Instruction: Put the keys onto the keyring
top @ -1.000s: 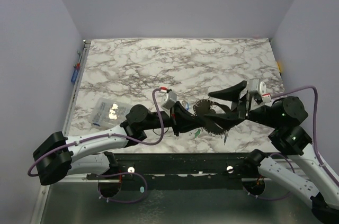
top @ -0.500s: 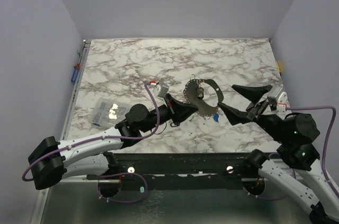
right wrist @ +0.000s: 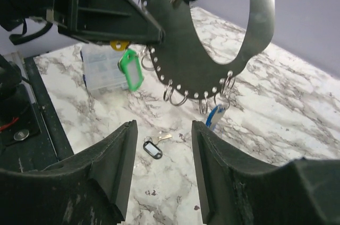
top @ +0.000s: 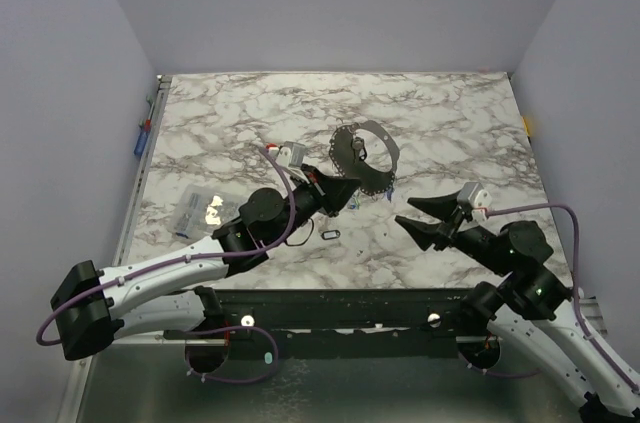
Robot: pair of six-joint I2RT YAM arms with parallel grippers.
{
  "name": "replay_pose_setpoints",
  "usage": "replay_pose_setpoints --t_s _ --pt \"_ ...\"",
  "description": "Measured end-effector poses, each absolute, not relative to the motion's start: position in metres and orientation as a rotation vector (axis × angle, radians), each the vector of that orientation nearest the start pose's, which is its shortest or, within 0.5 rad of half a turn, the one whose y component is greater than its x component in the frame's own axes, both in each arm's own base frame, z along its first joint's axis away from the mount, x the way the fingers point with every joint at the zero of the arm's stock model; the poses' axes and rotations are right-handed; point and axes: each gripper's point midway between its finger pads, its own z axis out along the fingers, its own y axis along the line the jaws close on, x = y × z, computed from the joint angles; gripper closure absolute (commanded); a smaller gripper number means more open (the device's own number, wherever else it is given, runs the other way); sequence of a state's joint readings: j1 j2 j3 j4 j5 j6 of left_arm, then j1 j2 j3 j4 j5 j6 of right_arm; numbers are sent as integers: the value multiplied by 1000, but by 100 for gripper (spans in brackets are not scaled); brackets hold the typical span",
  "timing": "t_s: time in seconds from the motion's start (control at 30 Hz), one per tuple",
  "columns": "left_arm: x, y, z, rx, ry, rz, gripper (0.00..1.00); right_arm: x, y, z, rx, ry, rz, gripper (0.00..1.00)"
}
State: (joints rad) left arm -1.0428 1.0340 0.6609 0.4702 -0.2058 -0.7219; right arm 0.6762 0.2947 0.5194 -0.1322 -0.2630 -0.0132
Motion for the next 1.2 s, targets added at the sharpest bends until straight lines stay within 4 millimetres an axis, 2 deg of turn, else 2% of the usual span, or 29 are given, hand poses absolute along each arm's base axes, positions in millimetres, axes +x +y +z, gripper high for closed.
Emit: replay_pose_setpoints --t_s 0.13,0.33,0.83,1.2 --pt "208 -328 304 36 1606 -1243 100 163 190 269 -728 1372 731 54" --pt "212 -324 306 -6 1608 -1232 100 177 201 260 -735 1414 727 56" --pt "210 -318 315 -31 1588 -1250 100 192 217 258 -697 1328 769 66" --pt "210 -319 316 -43 1590 -1262 100 199 221 264 -705 1263 742 68"
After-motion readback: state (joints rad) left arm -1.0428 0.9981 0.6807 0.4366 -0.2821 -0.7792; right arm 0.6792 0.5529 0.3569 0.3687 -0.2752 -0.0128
